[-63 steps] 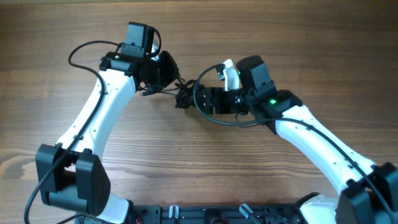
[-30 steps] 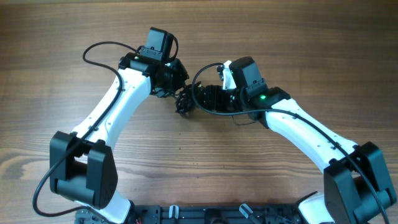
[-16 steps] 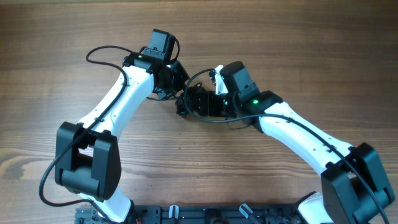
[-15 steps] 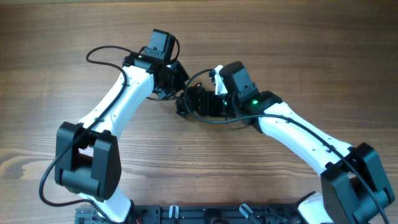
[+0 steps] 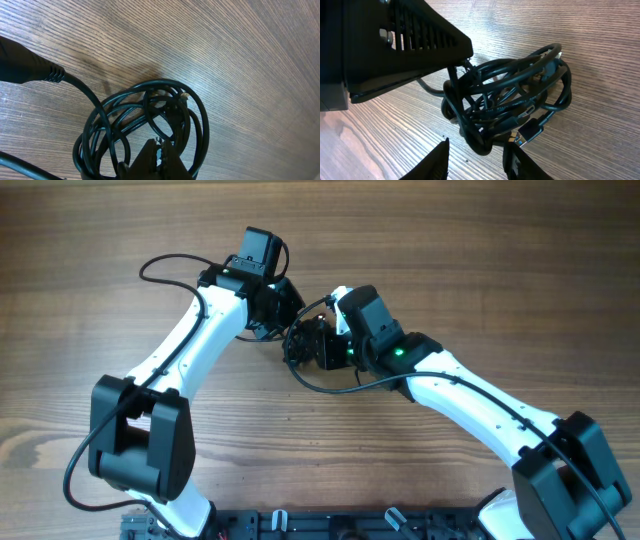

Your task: Untangle cables

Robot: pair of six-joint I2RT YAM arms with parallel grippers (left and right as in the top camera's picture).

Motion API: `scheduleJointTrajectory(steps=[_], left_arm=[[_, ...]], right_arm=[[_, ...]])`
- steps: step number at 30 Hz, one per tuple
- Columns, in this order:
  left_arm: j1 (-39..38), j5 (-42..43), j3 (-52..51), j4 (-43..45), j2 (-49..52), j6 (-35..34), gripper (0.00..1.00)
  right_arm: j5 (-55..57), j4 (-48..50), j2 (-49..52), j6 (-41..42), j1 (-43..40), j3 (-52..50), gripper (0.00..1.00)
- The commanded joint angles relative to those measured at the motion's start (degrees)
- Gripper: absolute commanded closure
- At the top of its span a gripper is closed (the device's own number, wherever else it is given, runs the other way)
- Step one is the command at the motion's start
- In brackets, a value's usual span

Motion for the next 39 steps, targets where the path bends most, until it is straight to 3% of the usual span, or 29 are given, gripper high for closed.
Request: scheduleJointTrajectory(steps=[1, 9, 14, 20, 28, 31, 35, 39], left_arm=[[0.11, 0.33, -0.81, -0.02, 1.49, -0.35, 0.93], [0.11, 0.31, -0.81, 0.11, 1.49, -0.35, 0.94], [0.11, 0.31, -0.81, 0.11, 1.49, -0.35, 0.94], [0.11, 0.31, -0.81, 0.13, 1.49, -0.35, 0.94], [0.11, 0.31, -0.81, 0.11, 1.49, -0.35, 0.94], [0.11, 0.31, -0.81, 0.13, 1.49, -0.35, 0.94], [0.11, 0.31, -0.81, 0.11, 1.49, -0.35, 0.93], [0.11, 0.31, -0.81, 0.13, 1.49, -0.35, 0.93]], right_arm=[[1.51, 0.33, 0.76, -0.76, 0.24, -0.07, 0.63], [1.51, 0.02, 0.76, 0.2, 1.6, -0.17, 0.66], [-1.42, -1.84, 0.76, 13.46, 1.7, -0.17, 0.65], [-2.56, -4.81, 0.76, 17.68, 5.11, -0.17, 0.66], [17.07, -3.17, 3.45, 32.74, 12.74, -0.17, 0.7], [18.73, 1.09, 6.95, 33.75, 12.83, -0.17, 0.66], [24.2, 2.51, 8.02, 33.75, 12.81, -0.15, 0.74], [27.19, 3.37, 8.02, 33.75, 12.79, -0.15, 0.75]])
